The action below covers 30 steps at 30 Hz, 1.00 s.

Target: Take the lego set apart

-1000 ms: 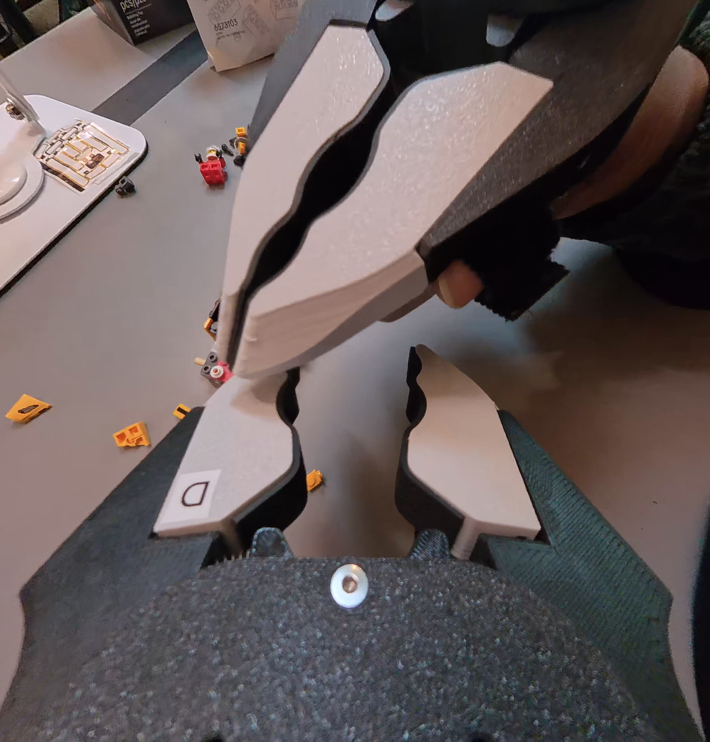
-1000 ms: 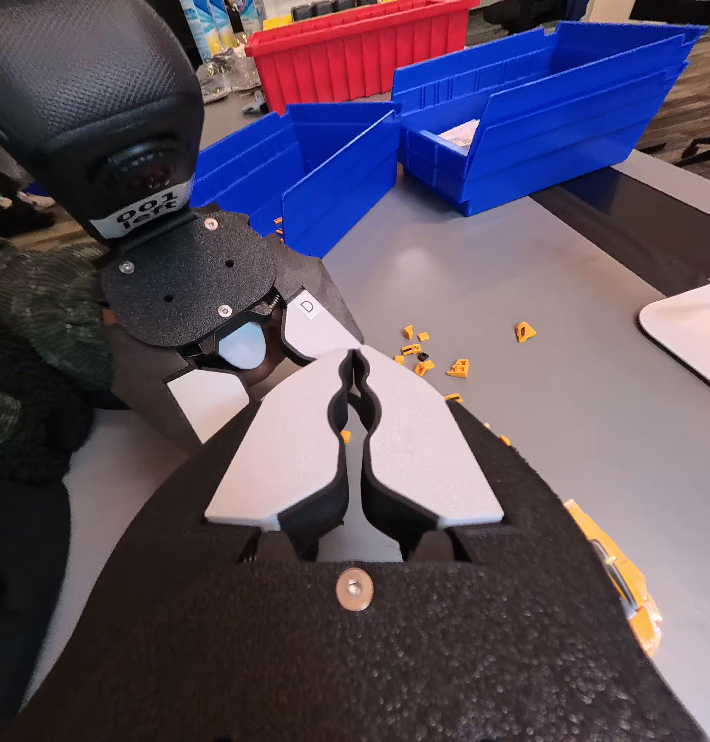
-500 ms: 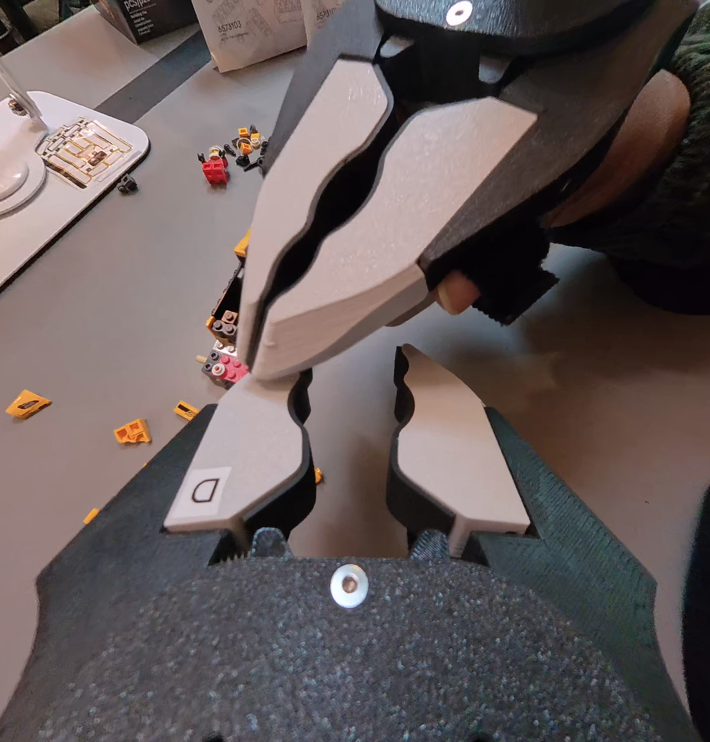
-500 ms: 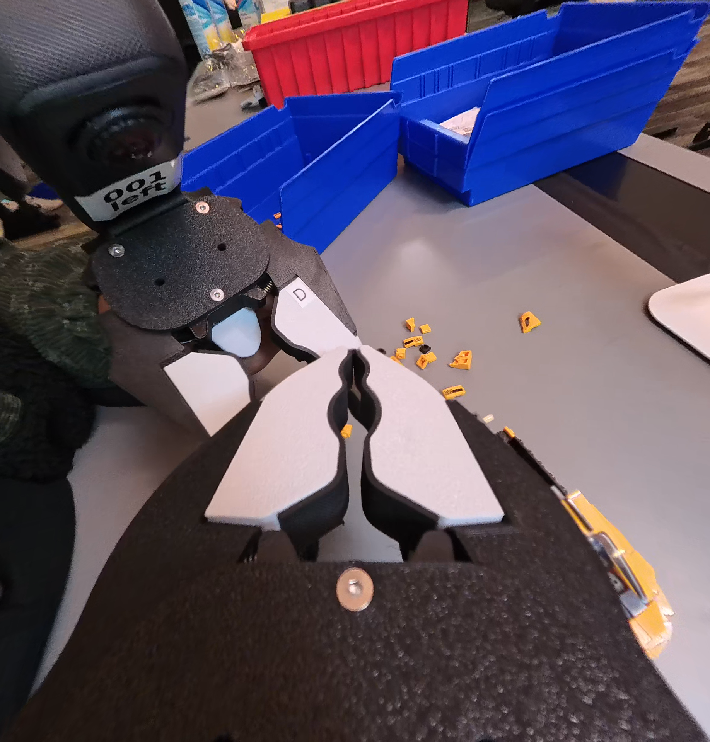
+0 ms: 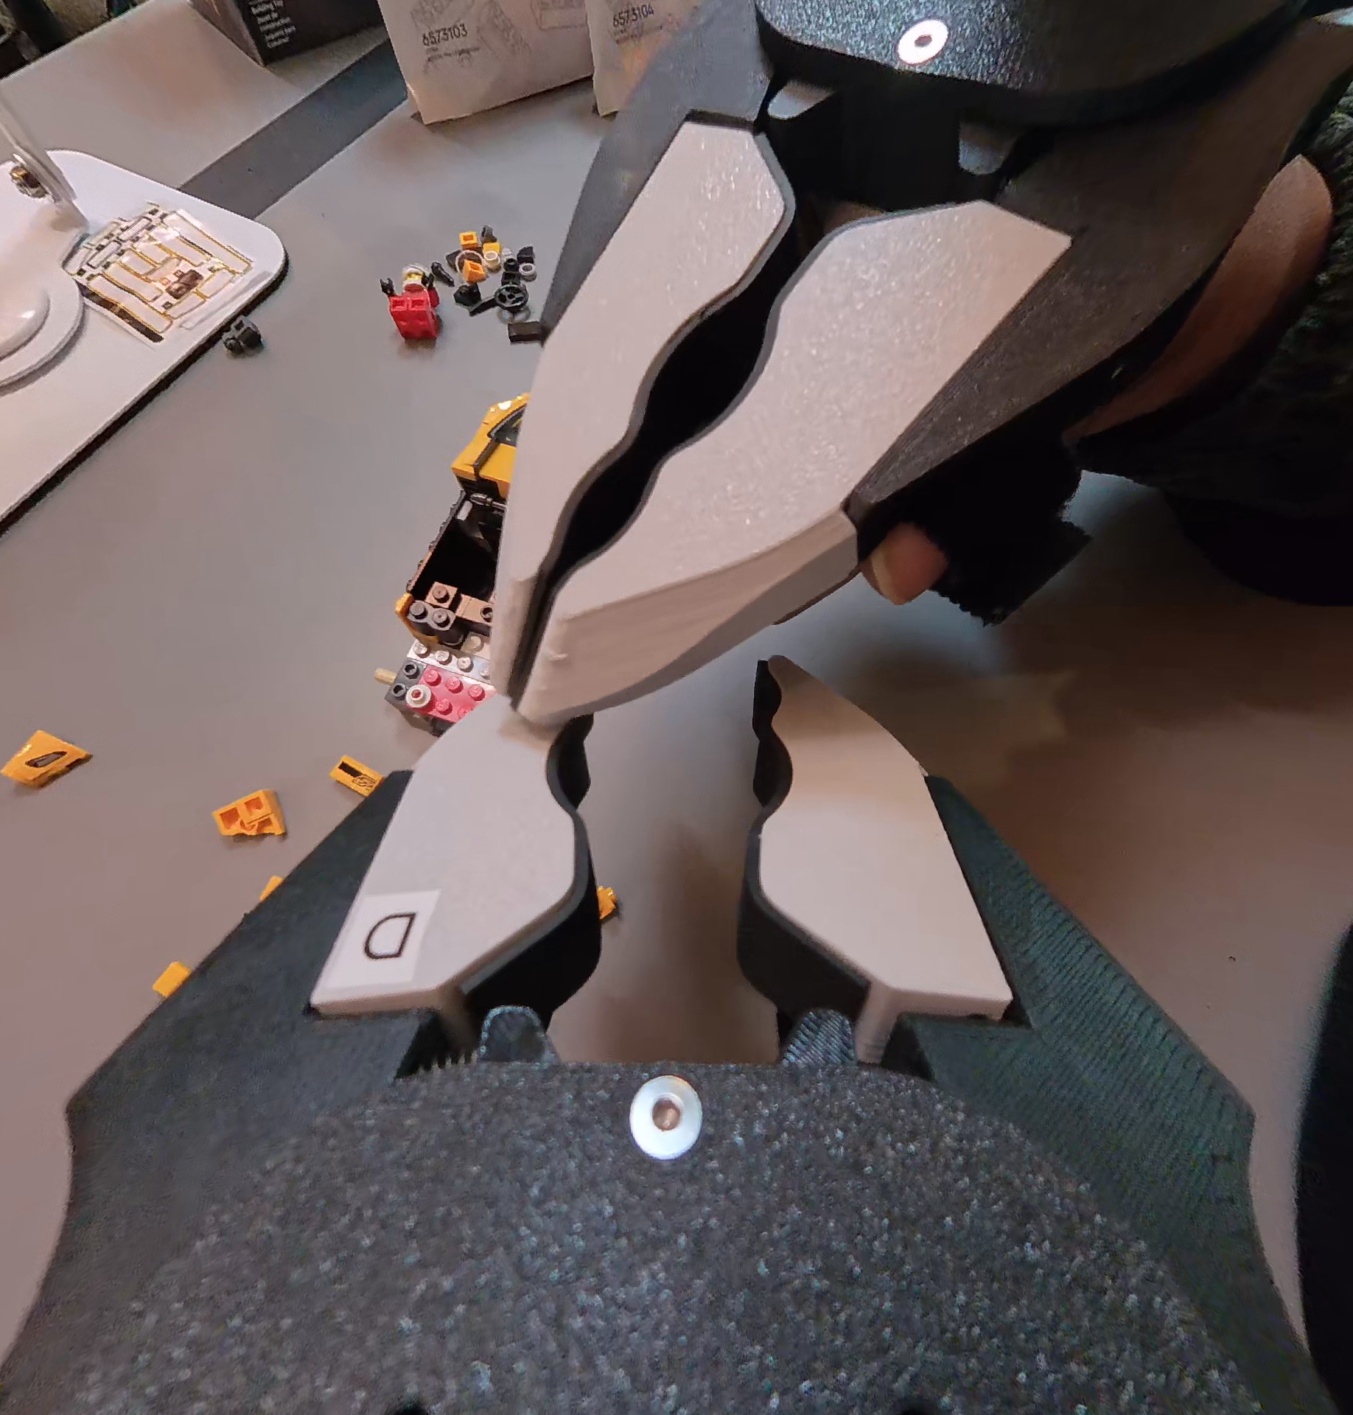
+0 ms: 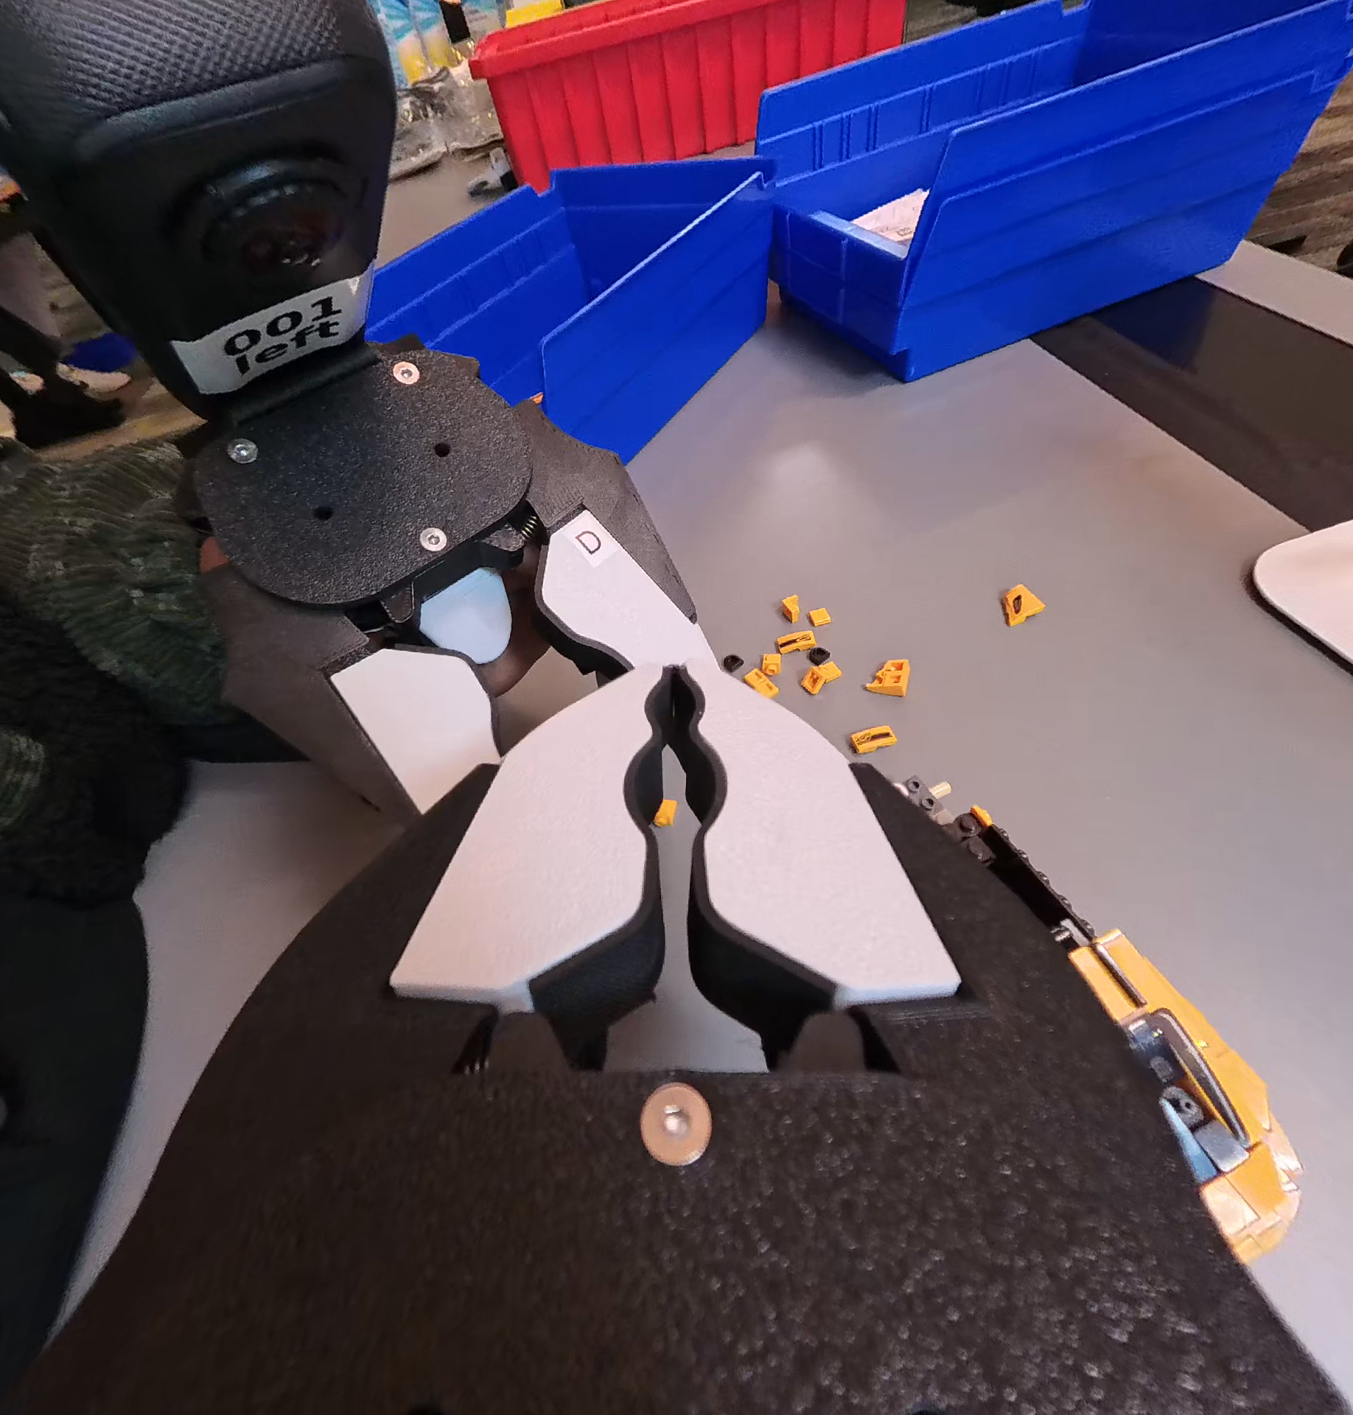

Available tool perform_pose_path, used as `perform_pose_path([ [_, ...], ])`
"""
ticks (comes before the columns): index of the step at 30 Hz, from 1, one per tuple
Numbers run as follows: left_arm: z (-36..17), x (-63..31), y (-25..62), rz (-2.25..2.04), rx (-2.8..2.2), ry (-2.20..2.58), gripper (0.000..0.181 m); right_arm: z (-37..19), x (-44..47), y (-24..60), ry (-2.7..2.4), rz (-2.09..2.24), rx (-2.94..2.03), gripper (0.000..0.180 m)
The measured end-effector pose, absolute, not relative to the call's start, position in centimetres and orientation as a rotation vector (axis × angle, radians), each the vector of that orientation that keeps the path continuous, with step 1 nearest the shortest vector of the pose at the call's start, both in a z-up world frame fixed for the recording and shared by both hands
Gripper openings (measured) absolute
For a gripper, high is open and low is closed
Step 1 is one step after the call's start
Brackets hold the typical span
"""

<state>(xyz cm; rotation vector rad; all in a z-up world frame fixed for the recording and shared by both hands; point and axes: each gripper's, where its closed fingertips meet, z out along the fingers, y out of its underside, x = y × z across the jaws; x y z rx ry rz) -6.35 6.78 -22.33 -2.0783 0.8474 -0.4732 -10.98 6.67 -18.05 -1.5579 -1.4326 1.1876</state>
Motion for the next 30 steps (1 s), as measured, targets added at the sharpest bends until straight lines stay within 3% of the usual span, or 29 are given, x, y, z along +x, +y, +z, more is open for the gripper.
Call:
perform_pose_path([
  [9,-22.6,-6.5,6.9,-0.469,-2.091,0.842,0.042,-9.0,-8.1,10.5,-0.984,0.990,-1.216,0.000],
  [30,-22.8,-6.8,7.1,-0.467,-2.105,0.813,0.042,-12.3,-9.4,8.6,-1.216,1.021,-1.298,0.000],
])
